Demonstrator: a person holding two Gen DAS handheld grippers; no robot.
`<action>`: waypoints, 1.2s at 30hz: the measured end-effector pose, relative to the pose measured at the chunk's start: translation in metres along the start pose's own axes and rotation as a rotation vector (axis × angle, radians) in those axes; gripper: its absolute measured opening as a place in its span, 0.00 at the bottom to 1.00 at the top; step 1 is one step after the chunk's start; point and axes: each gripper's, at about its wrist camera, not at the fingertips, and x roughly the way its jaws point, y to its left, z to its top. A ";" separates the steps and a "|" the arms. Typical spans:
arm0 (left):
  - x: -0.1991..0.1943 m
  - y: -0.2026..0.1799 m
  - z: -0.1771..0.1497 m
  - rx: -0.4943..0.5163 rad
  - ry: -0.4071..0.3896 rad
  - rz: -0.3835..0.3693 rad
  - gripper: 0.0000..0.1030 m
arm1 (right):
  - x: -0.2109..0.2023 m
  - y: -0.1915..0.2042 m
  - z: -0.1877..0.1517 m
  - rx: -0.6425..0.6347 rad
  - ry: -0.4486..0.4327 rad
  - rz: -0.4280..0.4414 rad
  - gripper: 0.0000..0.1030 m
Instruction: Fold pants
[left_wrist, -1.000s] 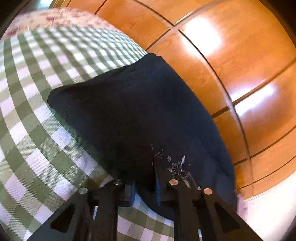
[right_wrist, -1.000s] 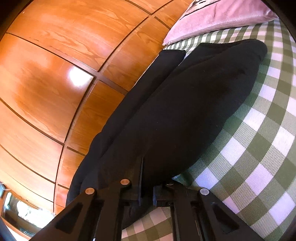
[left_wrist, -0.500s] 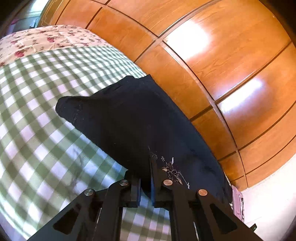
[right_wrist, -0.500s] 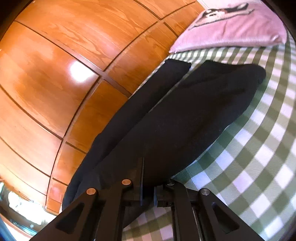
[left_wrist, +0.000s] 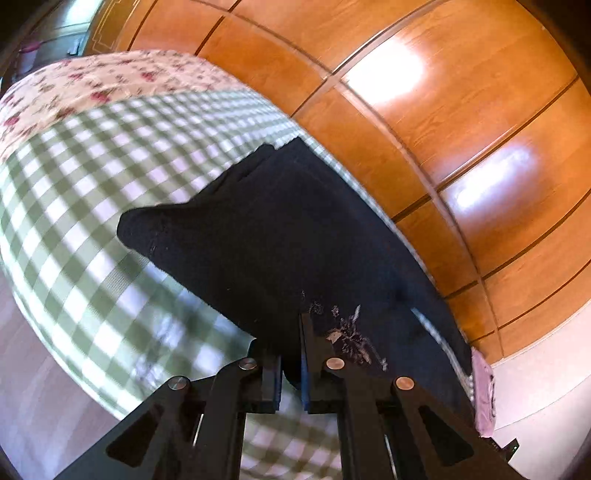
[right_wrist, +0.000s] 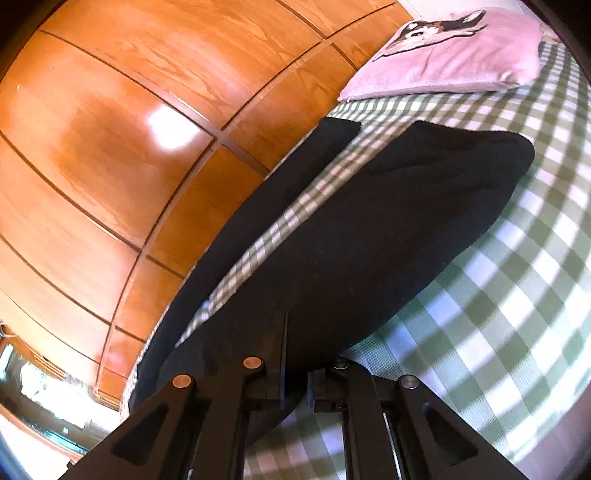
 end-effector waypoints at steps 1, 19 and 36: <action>0.003 0.004 -0.001 -0.006 0.011 0.008 0.07 | 0.003 0.000 -0.002 -0.010 0.008 -0.010 0.07; 0.020 0.004 -0.001 0.027 0.015 0.071 0.10 | -0.014 -0.030 0.051 0.029 -0.171 -0.093 0.10; -0.049 -0.019 0.009 0.025 -0.252 0.187 0.42 | -0.047 -0.016 0.064 -0.071 -0.313 -0.387 0.47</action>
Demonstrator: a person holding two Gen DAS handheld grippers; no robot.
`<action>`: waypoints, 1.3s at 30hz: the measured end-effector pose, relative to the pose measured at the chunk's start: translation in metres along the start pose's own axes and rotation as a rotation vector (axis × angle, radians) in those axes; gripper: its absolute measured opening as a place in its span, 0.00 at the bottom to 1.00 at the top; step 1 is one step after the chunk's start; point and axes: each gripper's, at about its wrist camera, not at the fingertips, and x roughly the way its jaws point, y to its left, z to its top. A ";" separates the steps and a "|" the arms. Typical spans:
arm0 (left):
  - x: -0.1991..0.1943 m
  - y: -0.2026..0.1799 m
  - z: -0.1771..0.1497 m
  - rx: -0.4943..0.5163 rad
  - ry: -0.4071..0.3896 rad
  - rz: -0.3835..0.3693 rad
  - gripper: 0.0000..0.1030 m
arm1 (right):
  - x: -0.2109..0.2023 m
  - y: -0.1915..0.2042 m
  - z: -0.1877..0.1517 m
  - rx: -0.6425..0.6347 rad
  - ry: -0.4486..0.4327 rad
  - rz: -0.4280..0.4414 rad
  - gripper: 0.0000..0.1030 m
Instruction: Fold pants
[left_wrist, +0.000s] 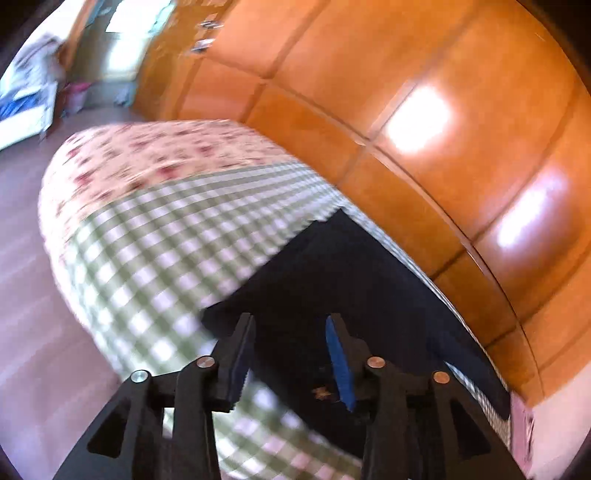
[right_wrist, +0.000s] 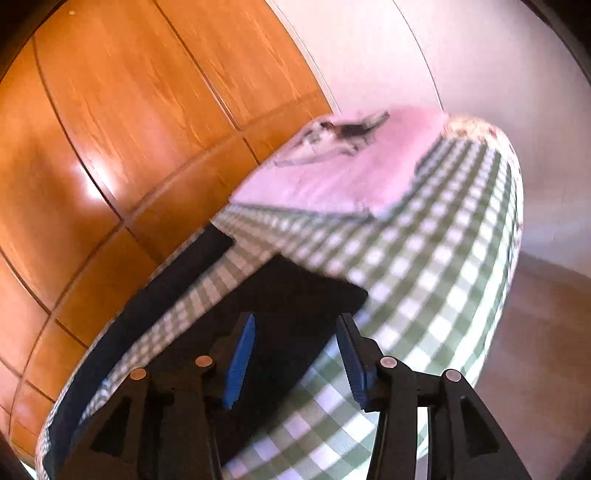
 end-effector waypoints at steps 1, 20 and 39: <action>0.006 -0.010 -0.001 0.028 0.015 -0.010 0.43 | 0.003 0.008 0.001 -0.018 0.012 0.015 0.48; 0.159 -0.168 -0.058 0.356 0.335 -0.200 0.44 | 0.116 0.272 -0.093 -0.542 0.294 0.342 0.48; 0.228 -0.171 0.102 0.345 0.140 -0.027 0.61 | 0.164 0.293 -0.108 -0.540 0.327 0.246 0.49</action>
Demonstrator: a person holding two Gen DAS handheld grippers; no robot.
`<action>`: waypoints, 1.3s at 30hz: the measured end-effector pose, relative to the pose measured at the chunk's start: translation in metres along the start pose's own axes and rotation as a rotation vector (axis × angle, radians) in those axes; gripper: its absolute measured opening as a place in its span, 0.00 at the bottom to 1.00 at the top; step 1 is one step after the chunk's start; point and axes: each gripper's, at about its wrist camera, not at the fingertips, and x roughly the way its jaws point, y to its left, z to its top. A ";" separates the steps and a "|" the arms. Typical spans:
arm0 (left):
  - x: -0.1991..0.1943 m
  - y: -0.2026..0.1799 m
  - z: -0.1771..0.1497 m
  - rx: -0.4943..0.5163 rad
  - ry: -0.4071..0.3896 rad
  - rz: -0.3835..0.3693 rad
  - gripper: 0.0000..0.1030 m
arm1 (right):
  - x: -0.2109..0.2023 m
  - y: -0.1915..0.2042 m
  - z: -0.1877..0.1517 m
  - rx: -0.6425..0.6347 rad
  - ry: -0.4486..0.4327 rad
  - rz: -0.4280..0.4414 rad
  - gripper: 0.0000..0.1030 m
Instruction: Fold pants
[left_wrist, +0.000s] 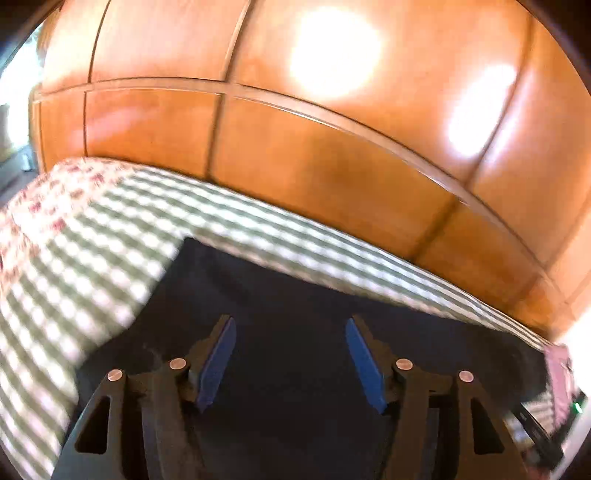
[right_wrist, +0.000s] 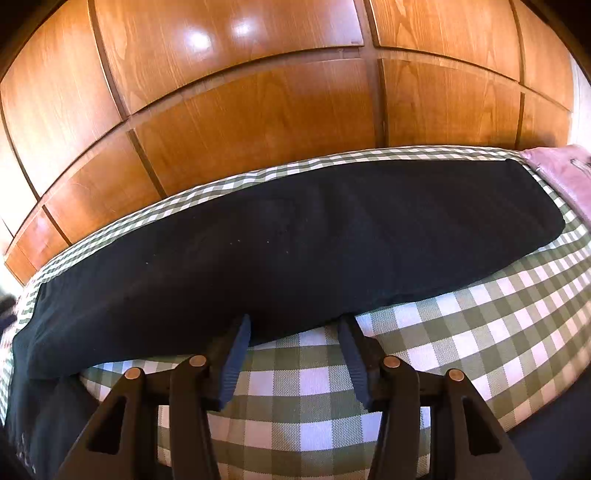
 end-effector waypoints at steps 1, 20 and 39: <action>0.011 0.007 0.012 -0.008 0.004 0.040 0.61 | -0.001 -0.001 -0.002 -0.001 -0.001 -0.002 0.49; 0.094 0.055 0.027 -0.038 0.044 0.189 0.49 | -0.001 -0.003 -0.004 0.014 -0.022 0.009 0.49; 0.001 0.063 0.010 -0.123 -0.125 -0.059 0.11 | 0.000 -0.002 -0.003 0.005 -0.028 -0.002 0.49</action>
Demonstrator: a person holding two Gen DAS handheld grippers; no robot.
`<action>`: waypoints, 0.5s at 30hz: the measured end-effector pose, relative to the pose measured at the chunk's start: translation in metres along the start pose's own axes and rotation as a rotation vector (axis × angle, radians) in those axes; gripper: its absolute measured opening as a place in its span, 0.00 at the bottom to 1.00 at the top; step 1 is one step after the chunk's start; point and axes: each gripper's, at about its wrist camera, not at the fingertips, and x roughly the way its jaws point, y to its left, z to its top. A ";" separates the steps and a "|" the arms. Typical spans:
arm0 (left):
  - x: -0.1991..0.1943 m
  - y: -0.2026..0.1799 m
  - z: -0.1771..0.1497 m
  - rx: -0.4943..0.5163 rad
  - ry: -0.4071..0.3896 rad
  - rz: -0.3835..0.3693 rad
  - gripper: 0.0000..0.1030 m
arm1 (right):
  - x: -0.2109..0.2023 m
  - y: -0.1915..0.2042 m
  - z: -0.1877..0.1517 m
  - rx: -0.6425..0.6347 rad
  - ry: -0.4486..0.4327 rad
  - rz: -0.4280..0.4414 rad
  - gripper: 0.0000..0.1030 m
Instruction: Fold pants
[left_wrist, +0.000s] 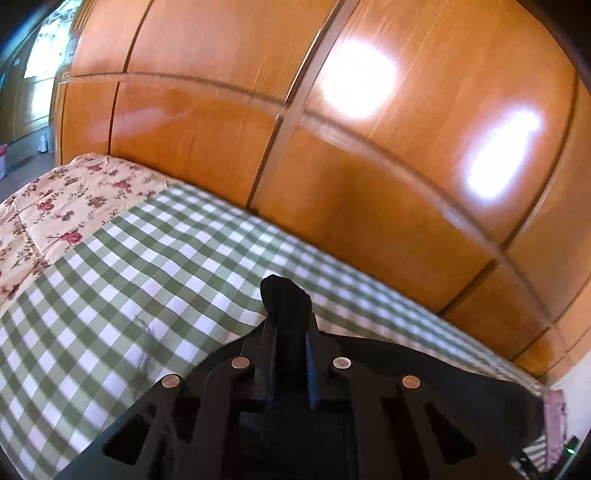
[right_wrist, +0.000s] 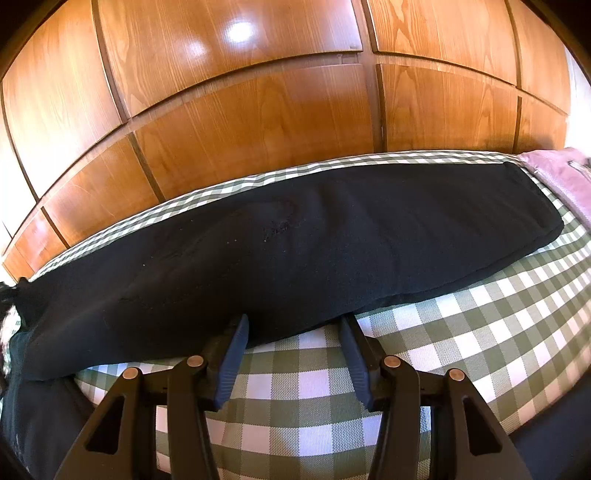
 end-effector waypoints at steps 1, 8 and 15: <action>-0.010 0.000 -0.002 -0.007 -0.013 -0.023 0.11 | 0.000 0.000 0.000 0.000 -0.001 0.000 0.49; -0.080 0.008 -0.033 -0.120 -0.057 -0.183 0.11 | 0.000 0.000 0.000 0.001 0.000 0.001 0.49; -0.126 0.015 -0.080 -0.145 -0.040 -0.255 0.11 | 0.000 0.000 0.000 0.004 0.000 0.004 0.49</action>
